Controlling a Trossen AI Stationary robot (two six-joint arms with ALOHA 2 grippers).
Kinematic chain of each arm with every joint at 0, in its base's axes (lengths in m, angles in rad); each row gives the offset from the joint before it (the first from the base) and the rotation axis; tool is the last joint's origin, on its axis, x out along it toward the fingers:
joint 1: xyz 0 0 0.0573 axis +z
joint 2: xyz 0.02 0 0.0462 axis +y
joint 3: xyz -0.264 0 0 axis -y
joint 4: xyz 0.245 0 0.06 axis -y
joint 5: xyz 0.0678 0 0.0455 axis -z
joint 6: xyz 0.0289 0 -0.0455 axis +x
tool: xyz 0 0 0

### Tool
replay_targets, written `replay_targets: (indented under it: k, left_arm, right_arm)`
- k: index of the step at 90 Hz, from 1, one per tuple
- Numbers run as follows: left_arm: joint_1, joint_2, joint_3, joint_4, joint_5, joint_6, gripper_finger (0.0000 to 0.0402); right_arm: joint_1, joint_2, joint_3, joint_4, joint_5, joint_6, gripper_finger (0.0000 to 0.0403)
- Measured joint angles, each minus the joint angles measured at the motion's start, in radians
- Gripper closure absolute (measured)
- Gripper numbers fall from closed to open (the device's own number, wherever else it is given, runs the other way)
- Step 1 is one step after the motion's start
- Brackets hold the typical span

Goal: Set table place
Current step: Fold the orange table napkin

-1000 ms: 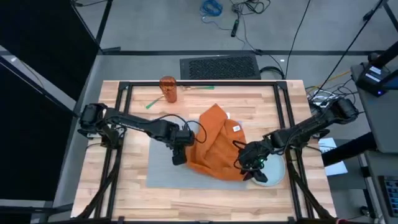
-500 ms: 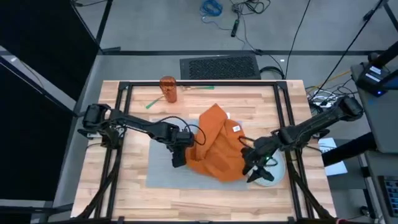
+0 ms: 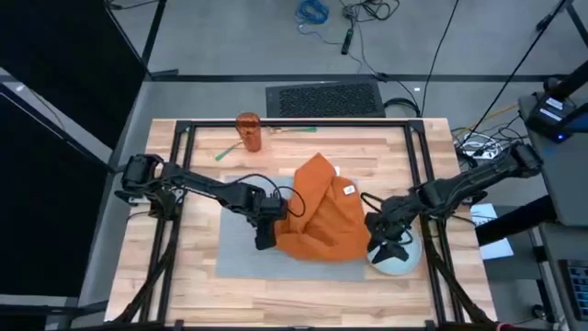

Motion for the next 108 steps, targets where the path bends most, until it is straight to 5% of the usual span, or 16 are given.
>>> replay_targets:
  k: [34,68,90,108]
  left_arm:
    - [0.000,0.000,0.000,-0.002,0.000,0.007,0.0283]
    - [0.000,0.000,0.000,0.015,-0.013,0.056,0.0283]
    - [0.041,0.000,0.008,0.021,-0.109,0.159,0.0283]
    - [0.135,0.000,0.065,0.052,-0.153,0.202,0.0283]
  right_arm:
    - [0.037,0.018,0.000,-0.305,0.075,0.019,0.0176]
    - [-0.026,0.018,0.000,-0.224,0.451,-0.213,0.0176]
    - [-0.150,0.018,0.000,-0.139,0.462,-0.377,0.0176]
    - [-0.312,0.018,0.000,-0.134,0.291,-0.556,0.0177]
